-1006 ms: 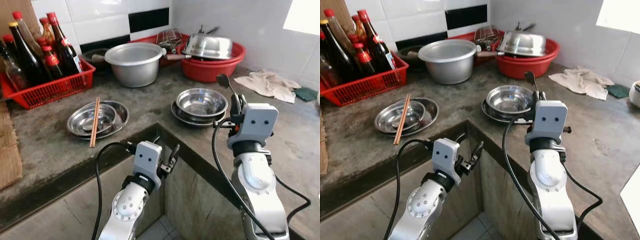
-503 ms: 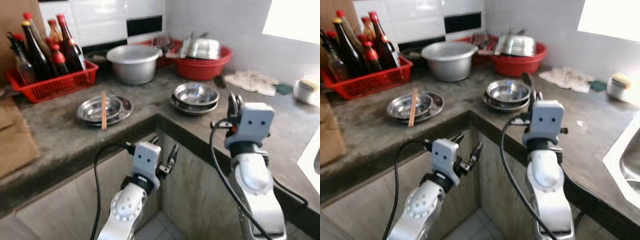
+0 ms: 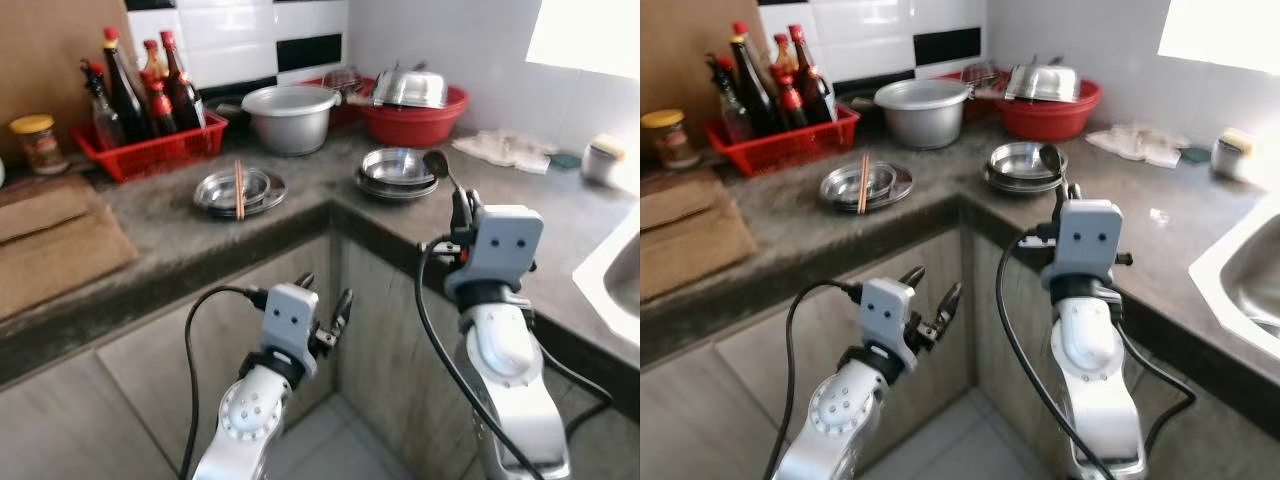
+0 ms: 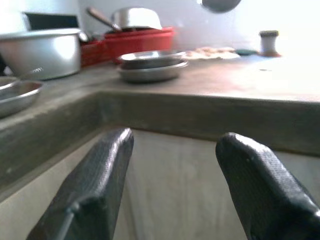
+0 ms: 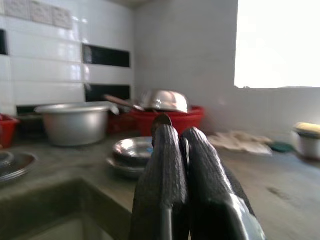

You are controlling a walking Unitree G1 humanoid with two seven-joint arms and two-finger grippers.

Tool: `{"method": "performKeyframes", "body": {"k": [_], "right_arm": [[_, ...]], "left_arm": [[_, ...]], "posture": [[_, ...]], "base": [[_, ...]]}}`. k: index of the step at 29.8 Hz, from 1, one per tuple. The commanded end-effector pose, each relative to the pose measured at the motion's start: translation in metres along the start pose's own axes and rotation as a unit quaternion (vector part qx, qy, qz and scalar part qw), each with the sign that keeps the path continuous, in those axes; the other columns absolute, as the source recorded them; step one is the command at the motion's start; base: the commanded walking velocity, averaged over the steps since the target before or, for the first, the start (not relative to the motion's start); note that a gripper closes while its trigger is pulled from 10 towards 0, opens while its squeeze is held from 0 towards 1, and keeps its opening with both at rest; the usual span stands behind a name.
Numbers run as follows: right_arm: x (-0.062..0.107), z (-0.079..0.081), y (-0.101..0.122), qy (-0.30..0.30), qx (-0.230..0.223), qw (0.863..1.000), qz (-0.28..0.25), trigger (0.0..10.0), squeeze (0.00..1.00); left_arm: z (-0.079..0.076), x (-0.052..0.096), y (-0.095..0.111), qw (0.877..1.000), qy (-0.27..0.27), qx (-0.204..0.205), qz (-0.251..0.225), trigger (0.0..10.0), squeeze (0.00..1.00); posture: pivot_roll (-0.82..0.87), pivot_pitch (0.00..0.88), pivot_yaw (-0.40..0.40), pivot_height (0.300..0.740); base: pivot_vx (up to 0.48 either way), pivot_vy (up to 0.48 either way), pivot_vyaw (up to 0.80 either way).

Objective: Kitchen organization

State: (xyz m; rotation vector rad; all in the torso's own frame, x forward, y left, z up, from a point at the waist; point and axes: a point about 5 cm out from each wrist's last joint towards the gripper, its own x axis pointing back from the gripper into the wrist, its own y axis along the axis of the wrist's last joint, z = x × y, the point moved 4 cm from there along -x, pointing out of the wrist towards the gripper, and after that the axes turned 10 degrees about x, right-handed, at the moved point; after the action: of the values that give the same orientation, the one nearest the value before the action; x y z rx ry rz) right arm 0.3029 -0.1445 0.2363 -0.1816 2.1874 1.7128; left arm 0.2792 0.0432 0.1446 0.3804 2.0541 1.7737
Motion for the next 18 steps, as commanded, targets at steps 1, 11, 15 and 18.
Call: {"method": "performKeyframes", "body": {"k": [1, 11, 15, 18], "right_arm": [[-0.0013, -0.0012, 0.0056, -0.004, -0.005, 1.000, -0.007, 10.0, 0.00], [-0.0014, 0.0003, 0.0043, 0.000, -0.005, 1.000, -0.003, 10.0, 0.00], [-0.0014, -0.0003, 0.0042, -0.001, -0.004, 1.000, -0.003, 10.0, 0.00], [-0.0016, -0.0005, 0.0045, -0.001, -0.003, 1.000, -0.003, 10.0, 0.00]], "left_arm": [[0.0025, -0.0020, 0.0051, 1.000, 0.002, -0.007, -0.007, 10.0, 0.00], [0.0008, -0.0007, 0.0021, 1.000, -0.007, -0.014, 0.000, 10.0, 0.00], [-0.0004, -0.0012, 0.0022, 1.000, -0.013, -0.020, -0.001, 10.0, 0.00], [-0.0010, -0.0015, 0.0018, 1.000, -0.016, -0.024, 0.000, 10.0, 0.00]], "posture": [[0.10, 0.000, -0.006, 0.740], [0.10, 0.000, -0.004, 0.740], [0.10, 0.000, 0.000, 0.740], [0.10, 0.000, 0.001, 0.740]], "base": [[0.000, 0.000, -0.79], [0.000, 0.000, -0.80], [0.000, -0.097, -0.60], [0.000, -0.419, 0.00]]}}
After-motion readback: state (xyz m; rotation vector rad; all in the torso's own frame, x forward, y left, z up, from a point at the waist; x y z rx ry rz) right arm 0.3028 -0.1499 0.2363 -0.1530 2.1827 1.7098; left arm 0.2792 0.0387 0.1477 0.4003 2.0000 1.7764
